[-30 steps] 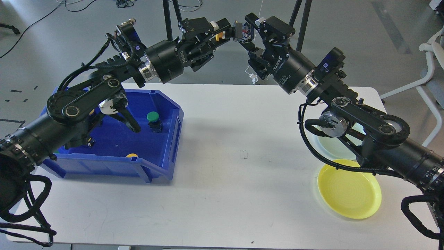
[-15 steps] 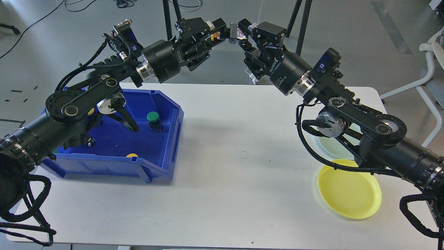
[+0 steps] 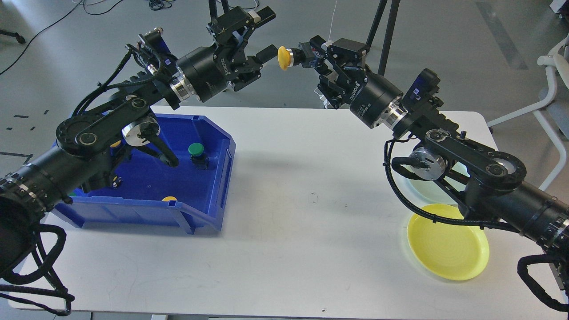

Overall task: Pass button and place on color plate
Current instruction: 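Carry the button with the right gripper and drop it on the yellow plate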

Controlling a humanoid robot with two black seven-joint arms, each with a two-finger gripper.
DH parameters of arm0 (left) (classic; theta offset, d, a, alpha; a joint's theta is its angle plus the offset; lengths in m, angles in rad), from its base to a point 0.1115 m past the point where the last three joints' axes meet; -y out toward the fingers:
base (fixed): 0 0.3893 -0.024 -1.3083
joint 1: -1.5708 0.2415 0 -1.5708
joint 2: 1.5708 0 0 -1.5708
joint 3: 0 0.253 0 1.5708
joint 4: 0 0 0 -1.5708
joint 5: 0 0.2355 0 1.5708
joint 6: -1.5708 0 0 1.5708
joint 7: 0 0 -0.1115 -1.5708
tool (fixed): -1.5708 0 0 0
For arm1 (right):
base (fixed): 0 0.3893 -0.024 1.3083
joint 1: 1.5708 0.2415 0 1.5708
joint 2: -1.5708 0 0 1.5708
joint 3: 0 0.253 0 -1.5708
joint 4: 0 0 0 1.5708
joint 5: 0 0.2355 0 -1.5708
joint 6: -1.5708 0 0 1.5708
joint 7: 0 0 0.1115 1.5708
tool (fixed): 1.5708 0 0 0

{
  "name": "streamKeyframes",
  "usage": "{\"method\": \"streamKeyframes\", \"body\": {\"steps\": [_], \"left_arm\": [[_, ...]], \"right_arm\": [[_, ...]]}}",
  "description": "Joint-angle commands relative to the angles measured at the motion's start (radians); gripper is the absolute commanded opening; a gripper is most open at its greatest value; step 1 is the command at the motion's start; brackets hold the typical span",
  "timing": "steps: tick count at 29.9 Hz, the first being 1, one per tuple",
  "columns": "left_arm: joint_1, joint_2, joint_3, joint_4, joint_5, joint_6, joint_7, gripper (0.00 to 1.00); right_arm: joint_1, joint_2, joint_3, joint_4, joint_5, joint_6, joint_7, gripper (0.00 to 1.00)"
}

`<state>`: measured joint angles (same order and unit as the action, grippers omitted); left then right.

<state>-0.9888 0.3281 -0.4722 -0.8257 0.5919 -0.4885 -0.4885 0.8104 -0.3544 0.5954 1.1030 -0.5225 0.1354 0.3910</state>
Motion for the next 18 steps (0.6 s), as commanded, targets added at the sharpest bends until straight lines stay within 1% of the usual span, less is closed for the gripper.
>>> {"method": "streamKeyframes", "body": {"steps": [1,3,6,8,10,11,13,16,18], "left_arm": [[0.004,-0.001,-0.002,0.043,-0.075,0.0,0.0,0.99],[0.005,-0.001,-0.002,0.05,-0.119,0.0,0.0,0.99],[0.009,-0.001,-0.005,0.05,-0.158,0.0,0.0,0.99],[0.021,-0.001,-0.035,0.05,-0.179,0.0,0.0,0.99],[0.048,-0.003,-0.098,0.05,-0.185,0.0,0.0,0.99],[0.068,-0.006,-0.143,0.05,-0.19,0.0,0.0,0.99],[0.117,-0.024,-0.248,0.04,-0.201,0.0,0.0,0.99],[0.203,-0.052,-0.402,0.014,-0.211,0.0,0.0,0.99],[0.223,-0.06,-0.434,0.002,-0.211,0.0,0.0,0.99]], "right_arm": [[-0.123,-0.142,0.069,0.089,0.002,-0.026,-0.009,0.03],[-0.222,-0.265,0.099,0.168,0.001,-0.062,-0.027,0.03],[-0.391,-0.458,0.106,0.293,0.001,-0.131,-0.026,0.03],[-0.511,-0.564,0.109,0.362,0.001,-0.178,-0.012,0.02],[-0.621,-0.638,0.109,0.394,-0.001,-0.227,0.023,0.02],[-0.673,-0.665,0.103,0.4,0.001,-0.252,0.032,0.02],[-0.752,-0.692,0.087,0.399,-0.01,-0.278,0.034,0.02],[-0.815,-0.696,0.038,0.393,-0.033,-0.286,0.032,0.03],[-0.816,-0.69,-0.002,0.387,-0.066,-0.296,0.029,0.03]]}}
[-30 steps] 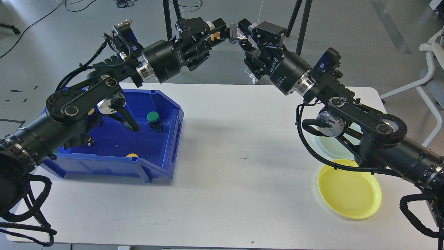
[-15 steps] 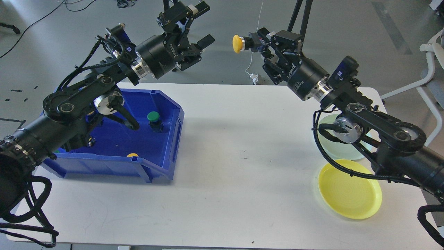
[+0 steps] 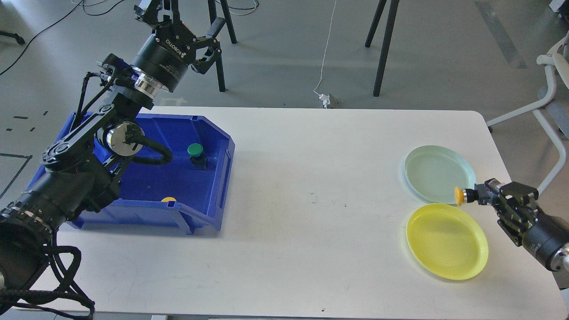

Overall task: Pass button and place on color plate
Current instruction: 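Carry the button with the right gripper and drop it on the yellow plate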

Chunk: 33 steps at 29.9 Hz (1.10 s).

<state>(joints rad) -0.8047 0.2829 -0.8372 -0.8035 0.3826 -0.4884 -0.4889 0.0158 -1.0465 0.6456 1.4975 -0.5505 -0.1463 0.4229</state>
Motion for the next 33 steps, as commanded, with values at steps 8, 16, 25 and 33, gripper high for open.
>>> {"method": "streamKeyframes", "body": {"steps": [8,16,25,33], "left_arm": [[0.038,0.018,-0.04,-0.026,0.01,0.0,0.0,0.99],[0.022,0.238,0.024,-0.111,0.198,0.0,0.0,0.99],[-0.097,0.426,0.176,-0.168,0.738,0.0,0.0,0.99],[-0.225,0.487,0.538,-0.157,0.998,0.0,0.0,0.99]], "right_arm": [[0.001,0.108,-0.106,-0.138,-0.057,-0.091,-0.024,0.16],[0.009,0.149,-0.106,-0.155,-0.054,-0.091,-0.032,0.52],[0.013,0.138,-0.087,-0.112,-0.045,-0.09,-0.024,0.84],[0.013,0.12,0.124,-0.039,0.064,-0.017,-0.033,0.88]]}}
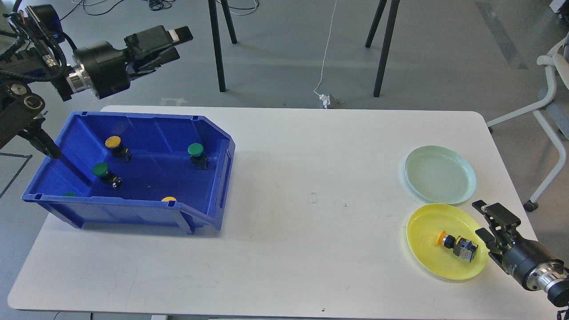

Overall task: Pass button and place on color plate
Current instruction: 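Carry the button with the right gripper and drop it on the yellow plate, then reach the left gripper into the bin and grasp a green button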

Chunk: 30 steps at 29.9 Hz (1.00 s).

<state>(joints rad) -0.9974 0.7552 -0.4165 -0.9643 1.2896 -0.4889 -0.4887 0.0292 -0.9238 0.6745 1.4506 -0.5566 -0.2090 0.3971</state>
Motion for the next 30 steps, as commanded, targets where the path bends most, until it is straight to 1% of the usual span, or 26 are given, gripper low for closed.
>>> {"method": "streamKeyframes", "body": {"steps": [1,5,8,13,17,22,26,30], "left_arm": [[-0.04,0.016,0.154,0.007,0.123,0.0,0.0,0.99],[-0.04,0.027,0.234,0.05,0.25,0.0,0.0,0.99],[-0.037,0.035,0.306,0.087,0.356,0.0,0.0,0.98],[-0.032,0.081,0.358,0.104,0.459,0.0,0.0,0.98],[-0.035,0.087,0.384,0.116,0.526,0.0,0.0,0.98],[-0.038,0.07,0.384,0.188,0.553,0.0,0.0,0.98],[-0.033,0.016,0.387,0.24,0.556,0.0,0.0,0.98],[-0.037,0.004,0.387,0.254,0.554,0.0,0.0,0.98]], "right_arm": [[0.001,-0.003,0.144,0.008,0.113,0.08,-0.011,0.87],[0.014,0.008,0.321,0.004,0.249,0.229,-0.046,0.89],[0.014,0.011,0.393,0.001,0.297,0.283,-0.06,0.89],[0.012,0.023,0.389,-0.004,0.297,0.287,-0.06,0.9],[0.008,0.028,0.381,-0.004,0.297,0.29,-0.06,0.91],[0.0,0.033,0.381,-0.004,0.297,0.292,-0.058,0.92],[-0.002,0.033,0.381,-0.004,0.297,0.293,-0.057,0.92],[-0.003,0.033,0.379,-0.006,0.297,0.298,-0.057,0.92]]}}
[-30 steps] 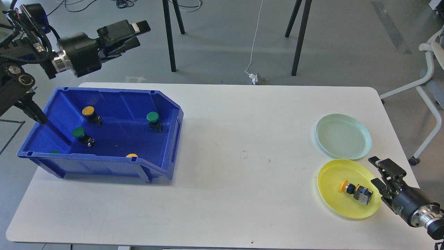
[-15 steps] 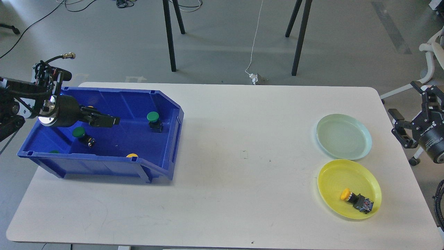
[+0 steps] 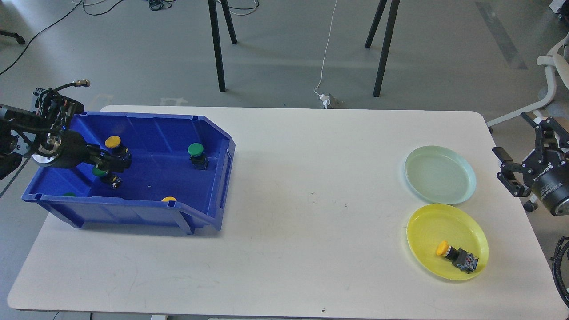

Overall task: Pass button and place on color plate
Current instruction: 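Reach the left gripper into the bin and grasp a green button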

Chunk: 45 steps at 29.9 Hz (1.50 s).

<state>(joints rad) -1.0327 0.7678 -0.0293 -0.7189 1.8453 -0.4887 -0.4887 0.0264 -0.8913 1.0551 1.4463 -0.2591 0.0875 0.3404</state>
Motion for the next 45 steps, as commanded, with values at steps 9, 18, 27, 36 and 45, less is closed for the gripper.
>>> {"method": "streamKeyframes", "body": {"steps": [9,18,27,36,45], "left_arm": [[0.005,-0.084,0.003,0.128,0.002,0.0,0.0,0.98],[0.005,-0.137,0.108,0.223,-0.014,0.013,0.0,0.98],[0.006,-0.146,0.109,0.24,-0.015,0.013,0.0,0.98],[0.013,-0.209,0.124,0.343,-0.017,0.032,0.0,0.97],[0.014,-0.214,0.14,0.352,-0.017,0.033,0.0,0.97]], "right_arm": [[0.0,0.0,-0.003,0.0,0.0,0.012,0.0,0.92],[-0.003,0.0,-0.003,0.0,0.001,0.017,0.002,0.92],[-0.011,0.0,-0.003,0.002,0.001,0.029,0.006,0.92],[-0.02,0.002,-0.003,0.002,0.001,0.034,0.008,0.92],[-0.033,0.002,-0.003,0.002,0.001,0.044,0.011,0.92]]}}
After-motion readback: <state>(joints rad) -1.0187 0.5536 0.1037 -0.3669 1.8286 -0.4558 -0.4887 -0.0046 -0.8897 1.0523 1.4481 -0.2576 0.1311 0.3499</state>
